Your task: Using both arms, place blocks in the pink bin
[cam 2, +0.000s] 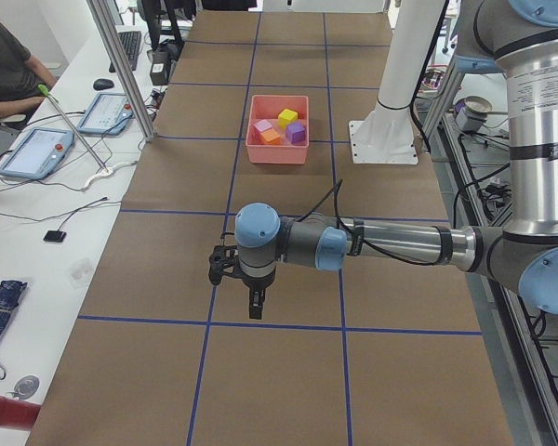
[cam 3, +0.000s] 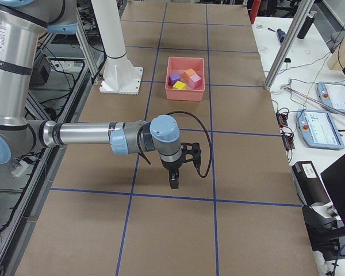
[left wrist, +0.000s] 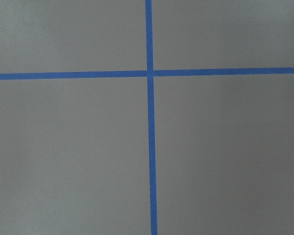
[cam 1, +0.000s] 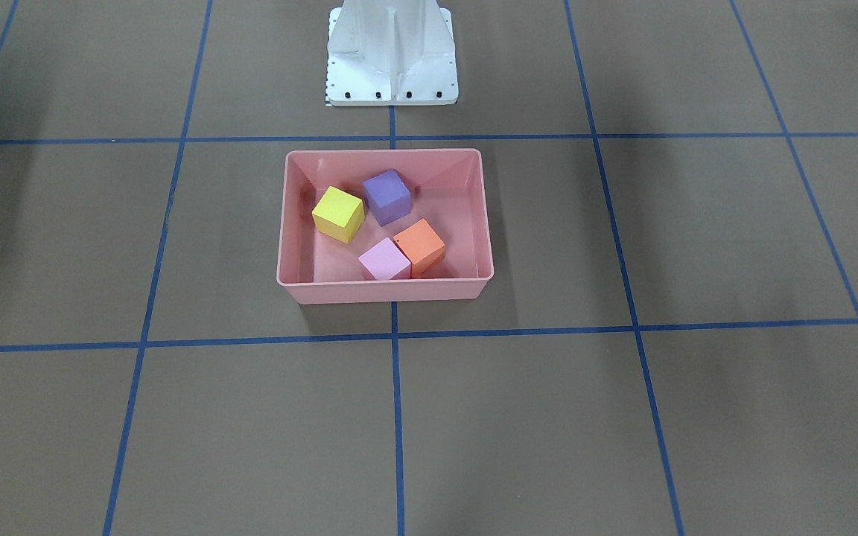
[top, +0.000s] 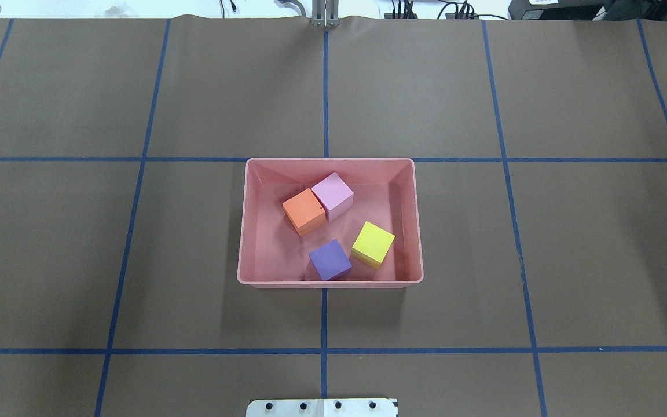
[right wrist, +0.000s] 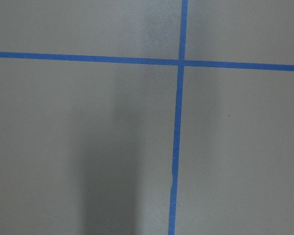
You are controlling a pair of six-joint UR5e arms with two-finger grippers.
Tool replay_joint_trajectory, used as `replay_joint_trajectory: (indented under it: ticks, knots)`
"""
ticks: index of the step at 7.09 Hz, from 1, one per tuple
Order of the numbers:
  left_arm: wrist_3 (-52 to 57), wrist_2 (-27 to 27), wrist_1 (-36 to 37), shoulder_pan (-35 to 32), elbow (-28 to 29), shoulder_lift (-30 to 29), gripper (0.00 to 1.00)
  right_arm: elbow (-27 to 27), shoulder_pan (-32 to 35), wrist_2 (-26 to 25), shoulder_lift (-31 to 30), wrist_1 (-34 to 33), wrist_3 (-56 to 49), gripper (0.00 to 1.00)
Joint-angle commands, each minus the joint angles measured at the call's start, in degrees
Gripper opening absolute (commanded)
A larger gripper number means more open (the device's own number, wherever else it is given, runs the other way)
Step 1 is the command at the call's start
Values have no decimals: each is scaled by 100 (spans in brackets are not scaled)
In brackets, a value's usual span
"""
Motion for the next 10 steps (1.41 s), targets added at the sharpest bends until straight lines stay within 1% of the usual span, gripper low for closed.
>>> replay_joint_trajectory:
  ticks: [1,2,3,5,6,10]
  knots:
    - [4,8,6,9,42,-84,100,-49,-106,-33,293,-98,97,100]
    - [38,-1,-11,0,8,-93,100,-128,-203,-50,651,-455,185,100]
    - [39,-27,-28,0,-45,-111,100,-198,-203,-42,829,-693,185,100]
    - [39,-79,-125,0,-71,-85,100,-251,-221,-15,848,-687,203,100]
    - [30,-236,-108,0,-115,-85,100,-243,-221,2,857,-687,212,100]
    - [30,-194,-108,0,-98,-58,100,-260,-230,-7,883,-678,212,100]
